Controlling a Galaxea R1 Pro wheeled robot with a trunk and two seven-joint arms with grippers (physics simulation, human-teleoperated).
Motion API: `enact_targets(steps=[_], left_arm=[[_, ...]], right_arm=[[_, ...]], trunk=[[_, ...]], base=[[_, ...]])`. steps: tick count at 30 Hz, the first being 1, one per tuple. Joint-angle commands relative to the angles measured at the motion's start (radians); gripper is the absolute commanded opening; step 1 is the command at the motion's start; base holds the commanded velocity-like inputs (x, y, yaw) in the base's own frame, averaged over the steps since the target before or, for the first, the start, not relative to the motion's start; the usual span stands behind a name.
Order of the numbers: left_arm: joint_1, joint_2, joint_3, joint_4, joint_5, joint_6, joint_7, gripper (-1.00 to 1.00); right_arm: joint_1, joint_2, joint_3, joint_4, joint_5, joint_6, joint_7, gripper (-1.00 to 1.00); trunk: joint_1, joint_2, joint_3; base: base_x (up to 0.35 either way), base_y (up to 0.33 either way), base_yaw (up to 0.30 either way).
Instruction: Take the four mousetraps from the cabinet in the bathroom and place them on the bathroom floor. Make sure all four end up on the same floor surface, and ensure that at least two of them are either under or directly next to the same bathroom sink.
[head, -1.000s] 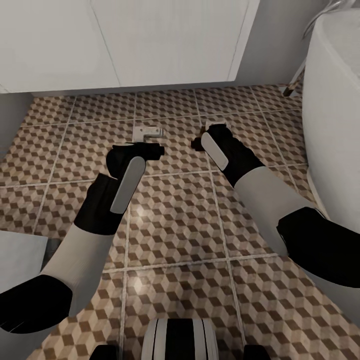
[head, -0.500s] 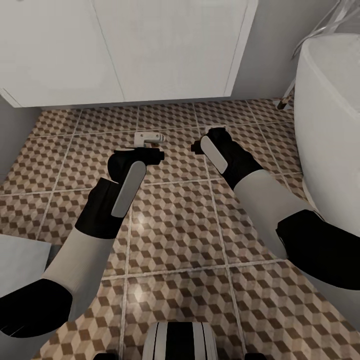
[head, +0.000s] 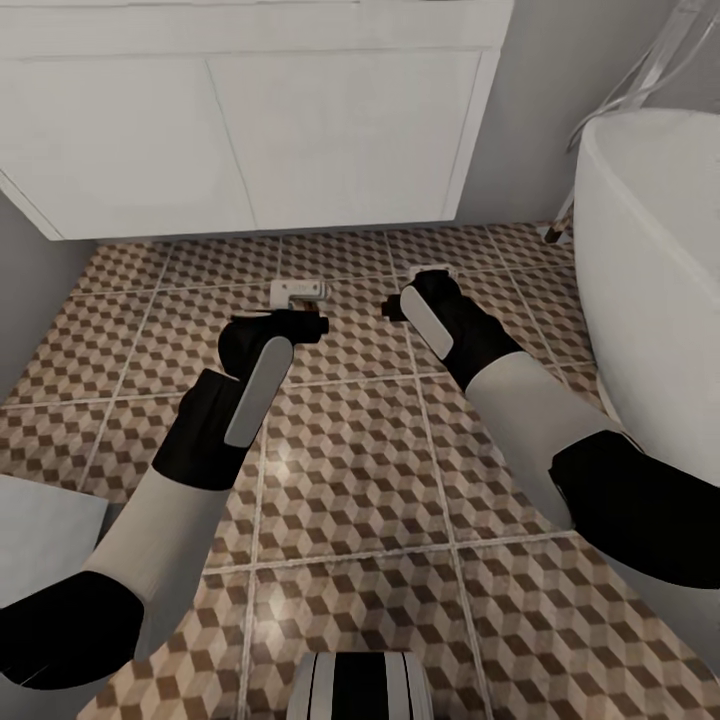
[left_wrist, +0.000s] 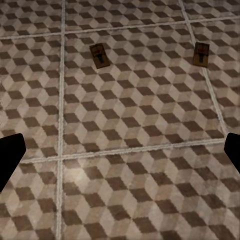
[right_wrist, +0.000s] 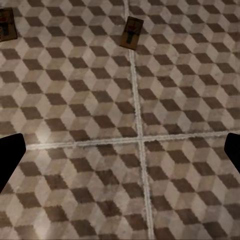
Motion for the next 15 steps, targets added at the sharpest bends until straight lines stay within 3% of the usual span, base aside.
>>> enact_targets(steps=[1, 8, 15], left_arm=[[0.001, 0.0, 0.0, -0.001, 0.01, 0.002, 0.01, 1.0], [0.055, 0.006, 0.013, -0.006, 0.011, 0.001, 0.01, 1.0], [0.102, 0.01, 0.065, -0.008, 0.011, 0.001, 0.009, 1.0]], right_arm=[[0.004, 0.0, 0.003, -0.001, -0.008, 0.002, -0.009, 1.0], [0.049, 0.0, 0.005, -0.002, -0.005, 0.002, -0.009, 1.0], [0.081, 0.0, 0.007, -0.004, -0.003, 0.003, -0.009, 1.0]], trunk=[[-0.001, 0.0, 0.003], [-0.004, 0.002, 0.03], [-0.007, 0.003, 0.057]], base=[[0.0, 0.0, 0.0], [0.0, 0.0, 0.0], [0.0, 0.0, 0.0]])
